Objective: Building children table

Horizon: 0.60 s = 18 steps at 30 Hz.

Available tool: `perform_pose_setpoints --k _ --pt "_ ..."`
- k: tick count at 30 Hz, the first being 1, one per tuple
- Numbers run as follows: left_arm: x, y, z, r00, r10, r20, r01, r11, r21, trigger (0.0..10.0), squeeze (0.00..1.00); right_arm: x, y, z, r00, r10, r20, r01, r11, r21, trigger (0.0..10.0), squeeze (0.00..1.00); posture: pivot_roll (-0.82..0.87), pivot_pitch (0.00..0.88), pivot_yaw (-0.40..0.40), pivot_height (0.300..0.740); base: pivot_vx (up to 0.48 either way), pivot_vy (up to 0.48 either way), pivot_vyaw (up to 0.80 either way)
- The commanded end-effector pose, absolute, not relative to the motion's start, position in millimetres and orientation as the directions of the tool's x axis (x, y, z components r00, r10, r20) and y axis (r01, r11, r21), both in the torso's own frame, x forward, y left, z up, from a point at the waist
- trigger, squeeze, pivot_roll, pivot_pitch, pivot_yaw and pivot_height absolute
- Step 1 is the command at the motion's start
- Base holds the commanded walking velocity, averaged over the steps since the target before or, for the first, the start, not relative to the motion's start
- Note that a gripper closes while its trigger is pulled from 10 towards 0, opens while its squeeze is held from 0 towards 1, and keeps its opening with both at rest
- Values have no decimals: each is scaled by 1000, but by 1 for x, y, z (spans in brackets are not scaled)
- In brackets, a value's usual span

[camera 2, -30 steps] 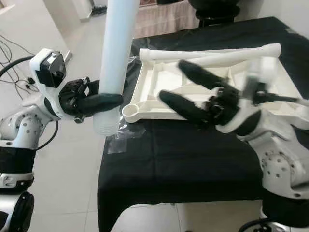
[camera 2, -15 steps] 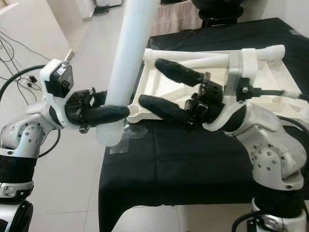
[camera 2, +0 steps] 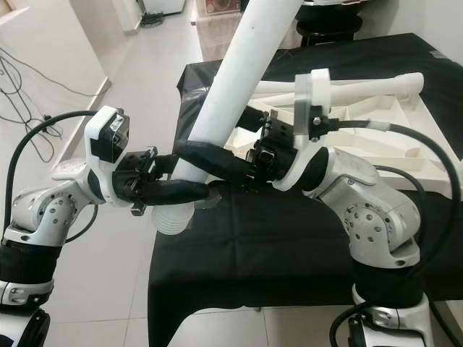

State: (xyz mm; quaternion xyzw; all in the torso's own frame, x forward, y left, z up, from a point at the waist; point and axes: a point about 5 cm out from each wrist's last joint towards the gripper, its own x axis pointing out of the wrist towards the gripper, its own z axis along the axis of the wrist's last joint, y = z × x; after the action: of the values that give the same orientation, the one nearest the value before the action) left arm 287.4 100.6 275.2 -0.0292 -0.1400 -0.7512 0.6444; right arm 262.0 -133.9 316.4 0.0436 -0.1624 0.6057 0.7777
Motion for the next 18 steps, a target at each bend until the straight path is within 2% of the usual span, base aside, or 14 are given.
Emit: perform_pose_setpoints --k 1,4,5,18 --pt "286 104 273 -161 -967 197 974 -123 192 10000 0 263 -127 314 205 944 257 -964 241 -116 10000 0 -167 108 117 740 0 0 0" --pt "287 104 273 -159 -968 195 974 -121 193 10000 0 263 -126 314 204 947 249 -964 239 -115 10000 0 -167 108 117 740 0 0 0" --pt "287 104 273 -156 -968 195 974 -117 195 10000 0 263 -124 313 204 949 241 -966 234 -106 0 0 -168 110 115 740 0 0 0" --pt "290 103 277 -135 -971 199 972 -92 214 10000 0 263 -119 310 209 951 226 -971 228 -64 0 0 -169 112 118 740 0 0 0"
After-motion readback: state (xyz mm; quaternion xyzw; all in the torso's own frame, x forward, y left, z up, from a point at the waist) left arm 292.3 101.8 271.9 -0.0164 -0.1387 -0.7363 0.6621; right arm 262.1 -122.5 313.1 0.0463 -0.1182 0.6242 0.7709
